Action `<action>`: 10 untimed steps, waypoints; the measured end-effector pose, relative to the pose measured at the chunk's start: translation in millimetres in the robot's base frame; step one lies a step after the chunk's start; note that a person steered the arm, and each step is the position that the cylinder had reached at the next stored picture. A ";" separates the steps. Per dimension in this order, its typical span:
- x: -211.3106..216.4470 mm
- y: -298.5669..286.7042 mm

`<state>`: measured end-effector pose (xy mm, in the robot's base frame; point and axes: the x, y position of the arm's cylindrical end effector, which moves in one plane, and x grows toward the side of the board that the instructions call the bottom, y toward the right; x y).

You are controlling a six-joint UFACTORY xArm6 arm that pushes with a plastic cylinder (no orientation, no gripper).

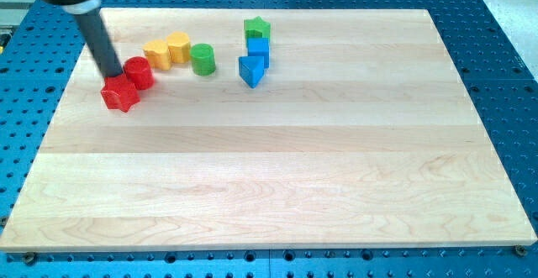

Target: Make a group of all blocks

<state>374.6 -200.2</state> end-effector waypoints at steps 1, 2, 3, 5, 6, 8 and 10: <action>-9.5 7.2; -10.6 -41.8; 31.8 -83.8; 64.2 42.2; 64.2 28.1; 25.5 -31.2; 37.3 44.1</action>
<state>411.9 -156.1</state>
